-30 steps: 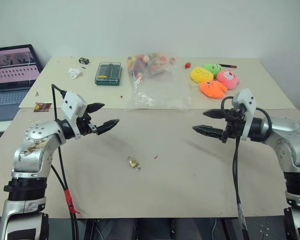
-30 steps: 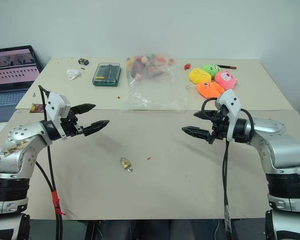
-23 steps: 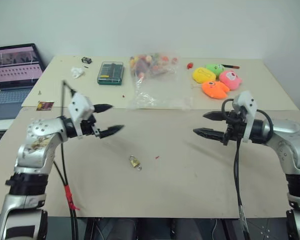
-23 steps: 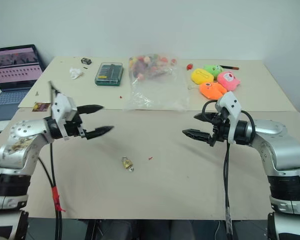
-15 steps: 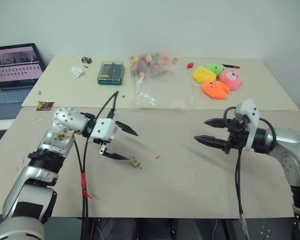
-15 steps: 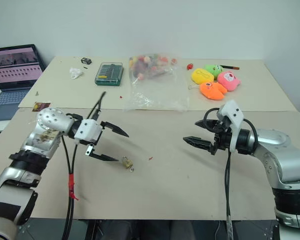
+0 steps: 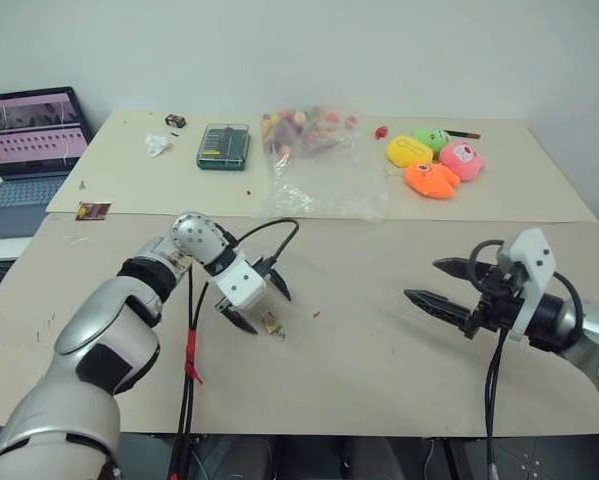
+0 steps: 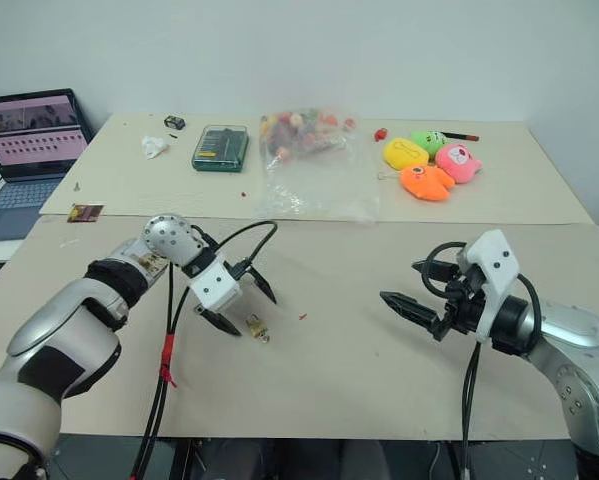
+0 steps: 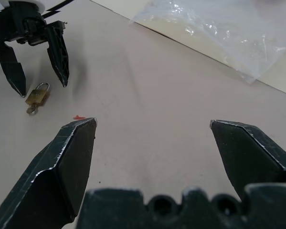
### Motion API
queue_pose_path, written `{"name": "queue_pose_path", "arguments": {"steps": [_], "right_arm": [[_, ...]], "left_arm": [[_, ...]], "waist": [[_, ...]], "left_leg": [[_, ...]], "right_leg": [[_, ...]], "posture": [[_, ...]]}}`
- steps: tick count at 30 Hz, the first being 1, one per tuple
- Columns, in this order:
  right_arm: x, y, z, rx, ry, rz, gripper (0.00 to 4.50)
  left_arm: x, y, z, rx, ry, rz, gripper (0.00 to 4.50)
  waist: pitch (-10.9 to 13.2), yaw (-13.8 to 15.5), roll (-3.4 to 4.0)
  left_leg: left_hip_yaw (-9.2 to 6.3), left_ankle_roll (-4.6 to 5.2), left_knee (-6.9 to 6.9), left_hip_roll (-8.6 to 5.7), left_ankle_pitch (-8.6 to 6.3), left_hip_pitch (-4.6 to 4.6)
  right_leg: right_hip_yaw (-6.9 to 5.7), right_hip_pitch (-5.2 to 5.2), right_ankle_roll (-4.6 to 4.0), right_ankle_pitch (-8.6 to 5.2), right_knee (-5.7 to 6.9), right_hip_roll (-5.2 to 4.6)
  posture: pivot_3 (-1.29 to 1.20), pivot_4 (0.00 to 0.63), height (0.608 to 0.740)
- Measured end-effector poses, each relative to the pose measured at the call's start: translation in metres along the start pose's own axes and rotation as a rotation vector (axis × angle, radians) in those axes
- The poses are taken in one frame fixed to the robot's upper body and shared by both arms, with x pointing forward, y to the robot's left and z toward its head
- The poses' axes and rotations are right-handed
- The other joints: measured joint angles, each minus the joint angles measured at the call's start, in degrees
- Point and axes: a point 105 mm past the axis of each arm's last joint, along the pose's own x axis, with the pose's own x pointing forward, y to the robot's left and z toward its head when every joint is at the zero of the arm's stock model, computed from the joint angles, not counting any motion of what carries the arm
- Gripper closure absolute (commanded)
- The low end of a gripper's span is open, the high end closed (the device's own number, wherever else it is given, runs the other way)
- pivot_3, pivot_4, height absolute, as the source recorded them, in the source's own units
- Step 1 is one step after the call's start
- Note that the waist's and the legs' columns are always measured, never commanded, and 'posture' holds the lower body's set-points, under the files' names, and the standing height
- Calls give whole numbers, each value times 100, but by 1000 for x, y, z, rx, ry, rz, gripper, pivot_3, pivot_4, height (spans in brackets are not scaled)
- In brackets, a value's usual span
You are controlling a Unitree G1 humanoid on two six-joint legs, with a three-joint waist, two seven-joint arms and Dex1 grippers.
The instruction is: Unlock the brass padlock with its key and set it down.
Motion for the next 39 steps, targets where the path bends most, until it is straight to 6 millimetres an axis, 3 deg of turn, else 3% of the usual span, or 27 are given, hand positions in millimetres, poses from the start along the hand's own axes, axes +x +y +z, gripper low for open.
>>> {"name": "queue_pose_path", "arguments": {"steps": [8, 20, 39], "right_arm": [[-6, 0, -4, -1, 18, -39, 20], [-7, -1, -5, 1, 29, -49, 20], [-13, 1, -13, 21, 59, -65, 20]], "left_arm": [[5, 2, 1, 2, -13, -11, 0], [15, 9, 9, -59, -94, -2, 0], [16, 5, 7, 45, -26, -85, 0]], "waist": [[0, 2, 0], [1, -6, -1], [0, -2, 0]], "left_leg": [[-2, 20, 1, 1, -12, 47], [-2, 33, 28, 0, -22, 37], [-1, 35, 31, 1, -23, 49]], "right_leg": [[0, 65, 23, -15, -12, 0], [1, 64, 27, -18, -10, 0], [4, 79, 32, -20, -13, 0]], "posture": [[0, 150, 740], [0, 150, 740], [0, 150, 740]]}}
